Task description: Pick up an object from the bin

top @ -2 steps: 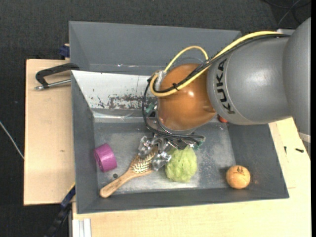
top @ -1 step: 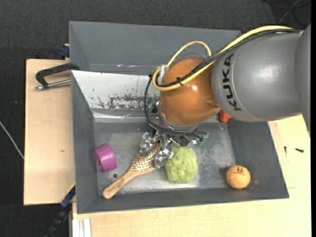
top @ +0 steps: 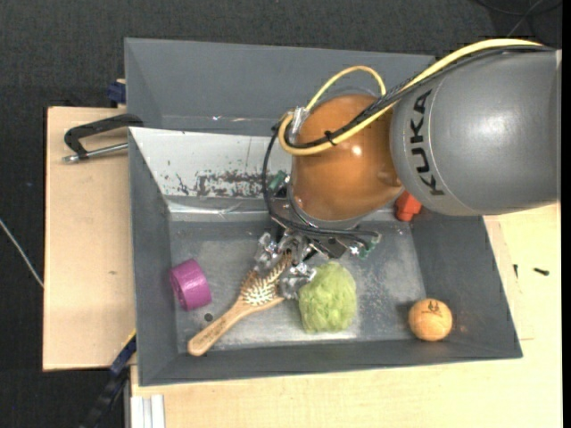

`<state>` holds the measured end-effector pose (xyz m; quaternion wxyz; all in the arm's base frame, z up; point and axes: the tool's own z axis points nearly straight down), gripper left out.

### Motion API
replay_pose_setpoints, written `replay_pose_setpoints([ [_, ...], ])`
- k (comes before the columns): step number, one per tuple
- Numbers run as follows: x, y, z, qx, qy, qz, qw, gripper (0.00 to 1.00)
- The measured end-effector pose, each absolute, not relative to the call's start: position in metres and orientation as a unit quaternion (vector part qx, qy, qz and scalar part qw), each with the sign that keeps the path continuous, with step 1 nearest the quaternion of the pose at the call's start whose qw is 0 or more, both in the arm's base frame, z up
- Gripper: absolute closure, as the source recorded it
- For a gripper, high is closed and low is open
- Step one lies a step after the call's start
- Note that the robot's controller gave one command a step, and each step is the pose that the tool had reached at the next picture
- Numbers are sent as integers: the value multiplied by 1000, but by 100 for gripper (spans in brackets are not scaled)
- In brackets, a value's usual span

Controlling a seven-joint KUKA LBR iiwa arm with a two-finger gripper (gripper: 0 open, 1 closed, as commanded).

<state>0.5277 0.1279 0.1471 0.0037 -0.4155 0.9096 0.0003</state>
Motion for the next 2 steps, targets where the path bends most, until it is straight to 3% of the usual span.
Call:
replay_pose_setpoints([
  [2, 528, 128, 165, -416, 910, 0, 3, 100],
])
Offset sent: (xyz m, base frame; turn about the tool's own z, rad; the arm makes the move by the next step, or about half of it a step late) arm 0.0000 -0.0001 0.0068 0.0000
